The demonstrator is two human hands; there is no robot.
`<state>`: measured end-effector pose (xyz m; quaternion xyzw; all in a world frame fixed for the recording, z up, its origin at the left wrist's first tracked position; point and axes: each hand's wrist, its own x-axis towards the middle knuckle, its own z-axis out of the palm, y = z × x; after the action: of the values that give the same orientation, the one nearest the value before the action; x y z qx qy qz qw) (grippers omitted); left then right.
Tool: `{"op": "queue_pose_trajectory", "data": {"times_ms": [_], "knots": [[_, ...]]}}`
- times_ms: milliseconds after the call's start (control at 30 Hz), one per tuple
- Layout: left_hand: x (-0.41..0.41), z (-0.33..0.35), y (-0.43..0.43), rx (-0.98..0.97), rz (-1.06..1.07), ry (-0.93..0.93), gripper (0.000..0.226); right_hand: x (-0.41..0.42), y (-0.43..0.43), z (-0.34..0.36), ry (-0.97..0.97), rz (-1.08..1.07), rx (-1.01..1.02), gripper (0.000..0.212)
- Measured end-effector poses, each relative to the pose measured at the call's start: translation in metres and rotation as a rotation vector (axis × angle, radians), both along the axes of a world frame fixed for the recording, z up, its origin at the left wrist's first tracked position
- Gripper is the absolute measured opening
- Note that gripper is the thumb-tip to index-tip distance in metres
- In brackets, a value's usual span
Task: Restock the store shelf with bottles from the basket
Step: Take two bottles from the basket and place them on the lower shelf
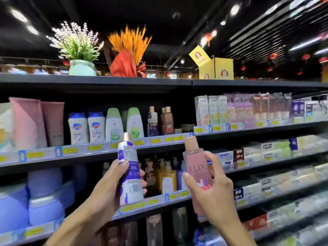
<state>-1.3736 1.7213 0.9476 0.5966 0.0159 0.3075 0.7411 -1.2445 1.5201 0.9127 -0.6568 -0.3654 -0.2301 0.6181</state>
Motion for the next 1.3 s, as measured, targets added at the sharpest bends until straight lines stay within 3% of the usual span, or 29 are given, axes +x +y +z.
{"op": "queue_pose_trajectory", "data": {"times_ms": [233,367,533,633,767,1000,1300], "knots": [[0.077,0.038,0.023,0.18,0.059,-0.087,0.039,0.082,0.051,0.045,-0.074,-0.003,0.032,0.051],[0.125,0.061,0.048,0.343,0.182,-0.161,0.043,0.125,0.08,0.09,-0.157,-0.014,0.077,0.036],[0.175,0.09,0.054,0.502,0.3,-0.291,0.026,0.173,0.108,0.122,-0.194,0.108,0.037,0.039],[0.199,0.102,0.052,0.508,0.411,-0.323,0.03,0.196,0.119,0.131,-0.205,0.174,0.016,0.037],[0.228,0.102,0.058,0.657,0.668,-0.254,0.052,0.23,0.138,0.13,-0.185,0.24,-0.044,0.044],[0.274,0.096,0.053,0.753,1.065,-0.148,0.066,0.268,0.161,0.132,-0.144,0.301,-0.126,0.048],[0.288,0.086,0.054,0.886,1.223,0.234,0.08,0.29,0.18,0.133,-0.077,0.248,-0.27,0.04]]}}
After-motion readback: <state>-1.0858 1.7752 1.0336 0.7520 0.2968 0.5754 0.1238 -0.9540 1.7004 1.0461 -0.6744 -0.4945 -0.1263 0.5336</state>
